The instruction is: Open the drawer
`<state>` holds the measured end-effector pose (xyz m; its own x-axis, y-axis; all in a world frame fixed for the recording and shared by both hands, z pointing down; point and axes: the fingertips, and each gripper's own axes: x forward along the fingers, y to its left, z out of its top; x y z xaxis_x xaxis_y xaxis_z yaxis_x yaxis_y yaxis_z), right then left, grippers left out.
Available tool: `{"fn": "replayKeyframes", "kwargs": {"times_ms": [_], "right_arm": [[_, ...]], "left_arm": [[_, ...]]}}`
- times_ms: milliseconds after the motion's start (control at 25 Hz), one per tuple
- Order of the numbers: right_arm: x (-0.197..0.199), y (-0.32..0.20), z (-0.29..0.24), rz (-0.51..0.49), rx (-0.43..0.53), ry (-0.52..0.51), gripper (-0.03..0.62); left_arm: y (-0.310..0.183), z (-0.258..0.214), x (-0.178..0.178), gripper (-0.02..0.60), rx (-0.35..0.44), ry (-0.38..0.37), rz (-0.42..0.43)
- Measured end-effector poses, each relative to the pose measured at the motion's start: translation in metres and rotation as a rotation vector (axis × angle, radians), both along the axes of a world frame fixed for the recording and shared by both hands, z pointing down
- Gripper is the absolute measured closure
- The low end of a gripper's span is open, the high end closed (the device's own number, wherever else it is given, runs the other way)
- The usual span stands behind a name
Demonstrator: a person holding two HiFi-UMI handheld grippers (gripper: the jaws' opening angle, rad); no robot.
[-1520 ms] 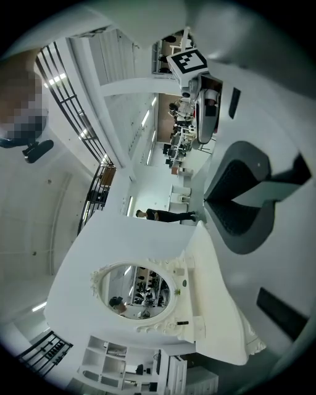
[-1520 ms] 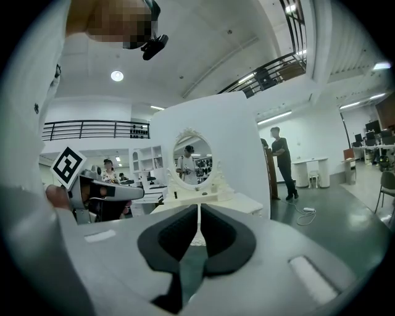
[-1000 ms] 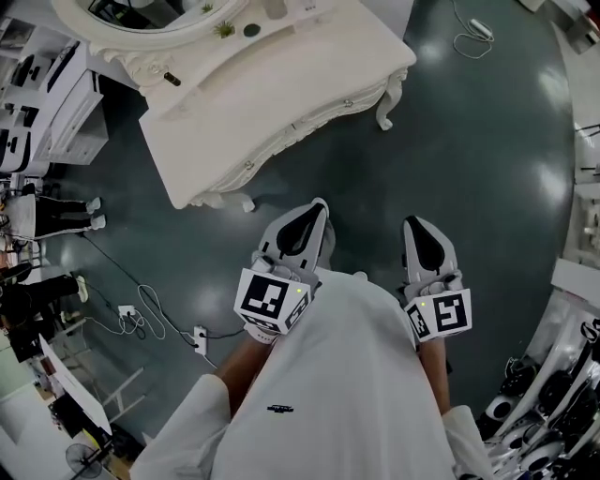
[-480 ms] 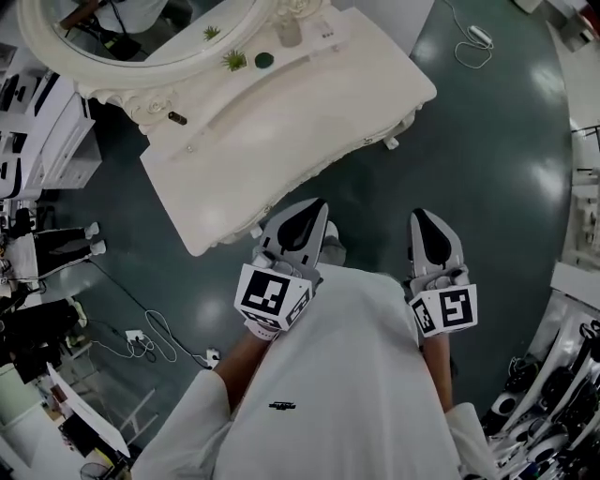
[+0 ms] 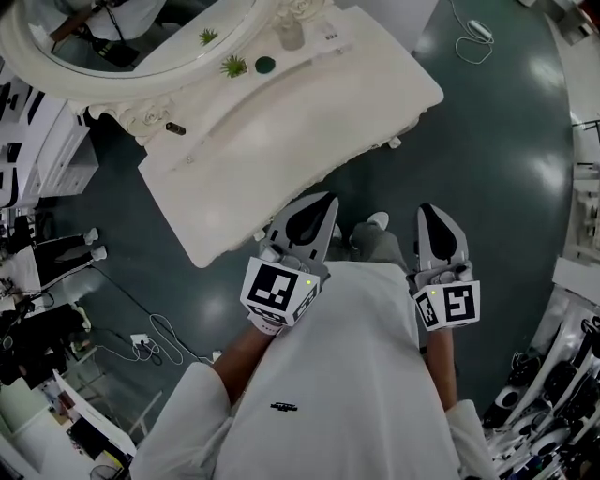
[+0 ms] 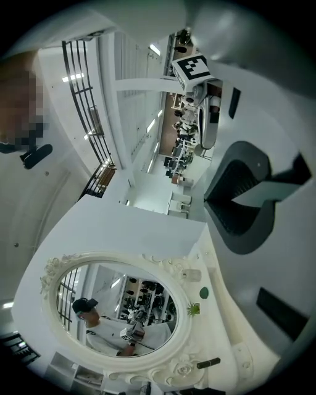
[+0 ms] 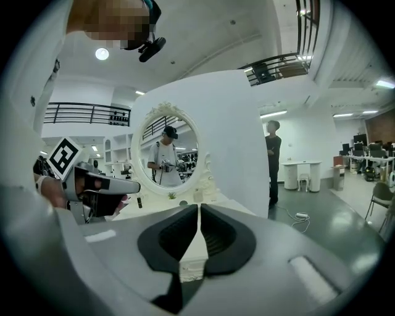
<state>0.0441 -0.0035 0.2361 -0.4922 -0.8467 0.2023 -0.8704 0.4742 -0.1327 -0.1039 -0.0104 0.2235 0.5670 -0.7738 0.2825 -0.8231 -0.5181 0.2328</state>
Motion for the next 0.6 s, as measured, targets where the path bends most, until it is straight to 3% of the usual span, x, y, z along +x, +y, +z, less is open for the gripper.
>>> {"fn": "replayKeyframes", "kwargs": {"times_ms": [600], "right_arm": [[0.004, -0.029, 0.025, -0.009, -0.028, 0.018, 0.583]], "left_arm": [[-0.027, 0.023, 0.012, 0.571, -0.049, -0.039, 0.04]]}}
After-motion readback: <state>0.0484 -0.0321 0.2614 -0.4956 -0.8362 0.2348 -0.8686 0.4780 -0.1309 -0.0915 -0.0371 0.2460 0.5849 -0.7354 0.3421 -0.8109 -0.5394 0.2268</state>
